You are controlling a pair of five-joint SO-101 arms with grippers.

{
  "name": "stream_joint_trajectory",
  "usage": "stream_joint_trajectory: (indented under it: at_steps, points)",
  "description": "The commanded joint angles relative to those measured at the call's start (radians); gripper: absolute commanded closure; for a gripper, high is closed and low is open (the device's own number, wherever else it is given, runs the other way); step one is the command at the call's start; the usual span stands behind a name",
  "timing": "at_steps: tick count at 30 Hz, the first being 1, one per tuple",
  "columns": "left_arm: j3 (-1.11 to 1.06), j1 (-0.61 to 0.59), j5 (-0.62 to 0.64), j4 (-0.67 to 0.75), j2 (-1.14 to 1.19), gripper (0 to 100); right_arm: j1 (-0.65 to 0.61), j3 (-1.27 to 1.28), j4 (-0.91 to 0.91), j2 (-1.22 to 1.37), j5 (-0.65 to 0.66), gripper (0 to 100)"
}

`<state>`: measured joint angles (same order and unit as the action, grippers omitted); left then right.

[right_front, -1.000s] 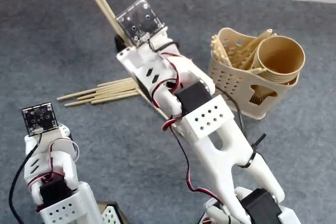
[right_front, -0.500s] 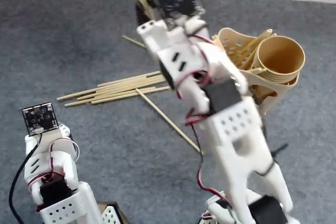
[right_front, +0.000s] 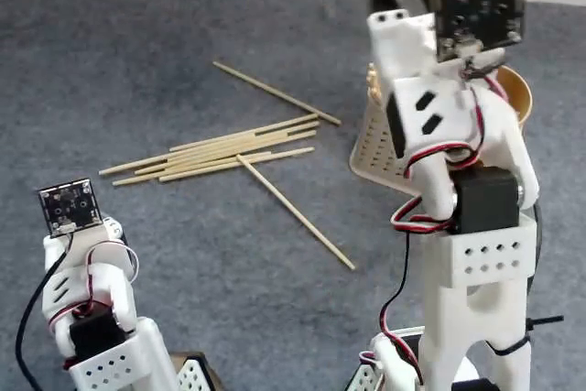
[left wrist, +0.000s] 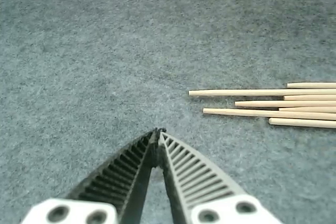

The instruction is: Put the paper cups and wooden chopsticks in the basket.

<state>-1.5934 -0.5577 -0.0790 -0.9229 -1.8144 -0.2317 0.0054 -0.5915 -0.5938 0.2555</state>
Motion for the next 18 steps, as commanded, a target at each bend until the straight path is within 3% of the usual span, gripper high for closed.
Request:
stream_joint_trajectory:
  at_steps: [1, 9, 18]
  points:
    - [0.004, 0.015, -0.006, 0.018, -0.002, 99, 0.064, 0.050, 0.127, 0.007, -0.008, 99.3]
    - [0.004, 0.015, -0.006, 0.018, -0.002, 99, 0.148, 0.323, 0.450, 0.114, -0.009, 99.3]
    - [0.004, 0.016, -0.006, 0.018, -0.002, 99, 0.153, 0.522, 0.481, 0.128, -0.011, 99.3]
